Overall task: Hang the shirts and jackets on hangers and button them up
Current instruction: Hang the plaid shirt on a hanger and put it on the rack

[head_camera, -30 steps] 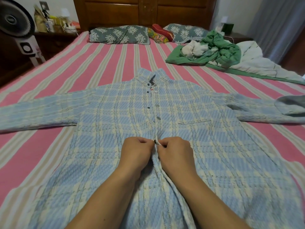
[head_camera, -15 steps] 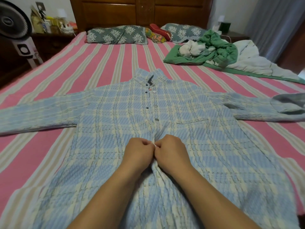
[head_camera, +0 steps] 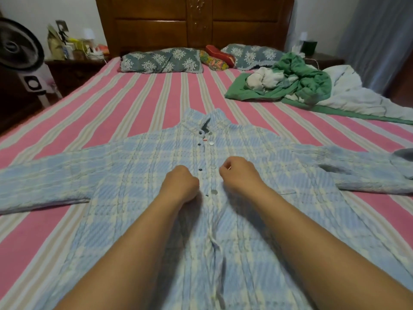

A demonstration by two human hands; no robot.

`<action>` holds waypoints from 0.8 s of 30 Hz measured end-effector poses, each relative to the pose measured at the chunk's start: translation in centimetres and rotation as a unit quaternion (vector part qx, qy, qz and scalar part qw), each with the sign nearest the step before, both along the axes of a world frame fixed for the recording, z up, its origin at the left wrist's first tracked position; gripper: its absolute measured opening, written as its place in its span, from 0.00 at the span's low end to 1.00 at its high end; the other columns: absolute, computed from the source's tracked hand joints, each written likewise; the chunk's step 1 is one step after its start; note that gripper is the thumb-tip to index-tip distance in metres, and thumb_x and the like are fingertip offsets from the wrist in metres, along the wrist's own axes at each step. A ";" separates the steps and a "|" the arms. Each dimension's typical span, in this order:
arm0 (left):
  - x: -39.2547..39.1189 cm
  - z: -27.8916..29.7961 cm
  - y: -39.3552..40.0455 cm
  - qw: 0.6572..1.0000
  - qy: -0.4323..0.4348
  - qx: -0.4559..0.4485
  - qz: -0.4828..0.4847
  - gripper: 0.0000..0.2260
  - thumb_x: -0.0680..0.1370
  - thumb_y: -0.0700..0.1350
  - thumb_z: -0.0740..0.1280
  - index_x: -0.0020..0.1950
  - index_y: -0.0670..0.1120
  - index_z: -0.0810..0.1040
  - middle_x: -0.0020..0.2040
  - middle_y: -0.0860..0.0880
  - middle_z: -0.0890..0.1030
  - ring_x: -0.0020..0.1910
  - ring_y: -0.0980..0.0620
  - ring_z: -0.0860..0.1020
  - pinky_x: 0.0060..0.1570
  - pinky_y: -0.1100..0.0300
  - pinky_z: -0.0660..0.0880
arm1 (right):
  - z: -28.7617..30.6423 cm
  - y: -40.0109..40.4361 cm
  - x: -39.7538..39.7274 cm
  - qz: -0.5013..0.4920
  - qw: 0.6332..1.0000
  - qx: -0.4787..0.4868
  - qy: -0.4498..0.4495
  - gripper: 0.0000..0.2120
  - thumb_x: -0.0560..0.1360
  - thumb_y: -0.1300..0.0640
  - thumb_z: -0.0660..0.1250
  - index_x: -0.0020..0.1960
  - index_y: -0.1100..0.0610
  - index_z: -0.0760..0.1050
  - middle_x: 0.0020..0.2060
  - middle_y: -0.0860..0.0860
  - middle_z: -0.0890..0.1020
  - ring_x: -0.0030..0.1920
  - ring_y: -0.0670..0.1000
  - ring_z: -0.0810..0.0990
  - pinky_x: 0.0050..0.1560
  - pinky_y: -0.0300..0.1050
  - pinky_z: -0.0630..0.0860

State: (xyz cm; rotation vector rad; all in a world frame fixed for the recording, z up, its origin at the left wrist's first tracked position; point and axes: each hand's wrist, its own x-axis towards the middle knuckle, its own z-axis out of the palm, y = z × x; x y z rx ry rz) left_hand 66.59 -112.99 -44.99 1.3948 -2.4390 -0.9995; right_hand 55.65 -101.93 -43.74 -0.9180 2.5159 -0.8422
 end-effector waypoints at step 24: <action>-0.4 -1.2 1.0 0.982 -0.146 0.030 -0.117 0.09 0.79 0.46 0.70 0.45 0.41 0.77 0.39 0.45 0.78 0.38 0.48 0.76 0.35 0.57 0.71 | -1.0 -0.5 2.9 0.120 0.969 0.218 0.012 0.17 0.76 0.47 0.71 0.50 0.57 0.68 0.51 0.55 0.76 0.48 0.55 0.77 0.32 0.43 0.68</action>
